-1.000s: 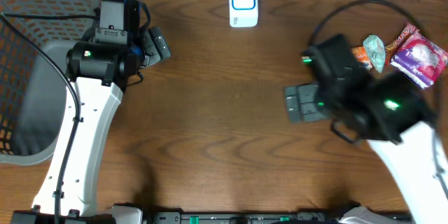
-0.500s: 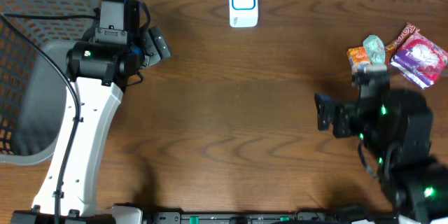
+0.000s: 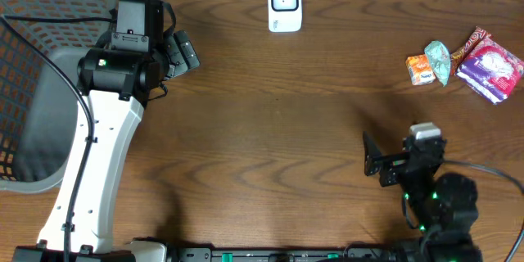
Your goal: Scan the item barcode
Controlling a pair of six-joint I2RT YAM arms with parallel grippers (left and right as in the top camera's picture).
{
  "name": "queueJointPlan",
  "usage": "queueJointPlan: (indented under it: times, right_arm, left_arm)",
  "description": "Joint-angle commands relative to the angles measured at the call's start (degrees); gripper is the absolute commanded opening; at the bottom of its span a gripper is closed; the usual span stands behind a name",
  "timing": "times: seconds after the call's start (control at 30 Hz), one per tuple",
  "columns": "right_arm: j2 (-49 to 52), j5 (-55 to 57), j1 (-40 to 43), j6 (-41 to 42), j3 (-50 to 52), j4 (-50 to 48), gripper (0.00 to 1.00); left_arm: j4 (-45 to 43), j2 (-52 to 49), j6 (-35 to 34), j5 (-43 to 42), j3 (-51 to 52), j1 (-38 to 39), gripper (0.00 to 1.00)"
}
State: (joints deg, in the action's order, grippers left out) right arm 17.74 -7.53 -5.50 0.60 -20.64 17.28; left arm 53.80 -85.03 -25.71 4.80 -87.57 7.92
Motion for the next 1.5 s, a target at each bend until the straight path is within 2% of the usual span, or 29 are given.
queueJointPlan:
  times: [0.0,0.13,0.33,0.6,0.77,0.9,1.47]
  right_arm:
    - [-5.40,0.15,0.33,-1.99,5.95,-5.70,0.99]
    - [-10.56,3.67,0.33,-1.97,11.37,-12.09,0.99]
    - [-15.91,6.16,0.26,-1.95,15.98,-16.13,0.99]
    - [-17.46,7.89,0.26,-1.92,20.15,-23.85,0.99]
    - [-17.46,9.66,0.31,-1.73,20.35,-21.16,0.99]
    - [-17.46,11.58,0.37,-0.50,20.35,-13.38,0.99]
    - [-17.46,11.69,2.60,-1.90,20.35,-13.16,0.99]
  left_arm:
    - [0.15,-0.31,-0.31,0.33,-0.42,-0.24,0.98]
    - [0.15,-0.31,-0.31,0.33,-0.42,-0.24,0.98]
    - [0.15,-0.31,-0.31,0.33,-0.42,-0.24,0.98]
    - [0.15,-0.31,-0.31,0.33,-0.42,-0.24,0.98]
    - [0.15,-0.31,-0.31,0.33,-0.42,-0.24,0.98]
    - [0.15,-0.31,-0.31,0.33,-0.42,-0.24,0.98]
    - [0.15,-0.31,-0.31,0.33,-0.42,-0.24,0.98]
